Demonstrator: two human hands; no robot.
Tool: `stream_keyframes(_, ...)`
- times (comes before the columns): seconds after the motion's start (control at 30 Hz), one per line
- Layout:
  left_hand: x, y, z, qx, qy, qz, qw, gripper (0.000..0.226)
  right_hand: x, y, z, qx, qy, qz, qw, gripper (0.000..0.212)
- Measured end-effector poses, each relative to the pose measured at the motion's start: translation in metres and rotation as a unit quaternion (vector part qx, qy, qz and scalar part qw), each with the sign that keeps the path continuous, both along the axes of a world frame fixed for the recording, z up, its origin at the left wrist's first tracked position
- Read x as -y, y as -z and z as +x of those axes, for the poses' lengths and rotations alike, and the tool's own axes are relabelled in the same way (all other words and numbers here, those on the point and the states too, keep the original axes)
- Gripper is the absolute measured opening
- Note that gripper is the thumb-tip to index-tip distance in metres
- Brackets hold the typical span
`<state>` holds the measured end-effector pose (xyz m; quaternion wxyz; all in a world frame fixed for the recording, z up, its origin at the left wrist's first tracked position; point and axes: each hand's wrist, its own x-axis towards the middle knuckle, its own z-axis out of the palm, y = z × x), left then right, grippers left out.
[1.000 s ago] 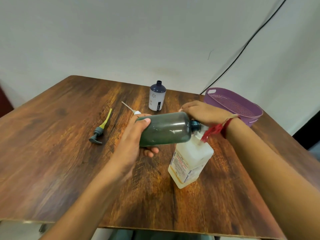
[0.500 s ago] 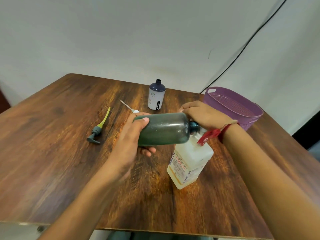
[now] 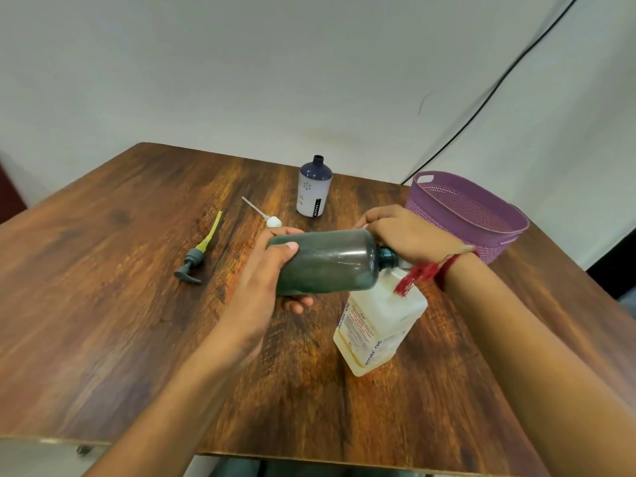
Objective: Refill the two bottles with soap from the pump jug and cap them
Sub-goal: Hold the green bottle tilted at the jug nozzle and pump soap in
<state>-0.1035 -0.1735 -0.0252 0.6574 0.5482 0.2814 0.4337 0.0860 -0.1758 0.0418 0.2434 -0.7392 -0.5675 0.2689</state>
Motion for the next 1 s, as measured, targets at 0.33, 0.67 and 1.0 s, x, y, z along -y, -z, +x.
stream_keyframes(0.33,-0.001,-0.001,-0.003,0.005,-0.007,0.025,1.000,0.025,-0.003,-0.001,0.000,-0.050,-0.006,-0.025,0.998,0.034)
stream_keyframes(0.67,-0.002,-0.002,-0.002,0.000,-0.005,0.020,1.000,0.025,-0.003,0.000,0.003,-0.040,-0.007,0.001,0.999,0.027)
stream_keyframes(1.0,0.000,-0.003,-0.004,0.009,-0.012,0.014,1.000,0.026,-0.006,-0.004,0.001,0.016,-0.007,0.001,1.000,0.026)
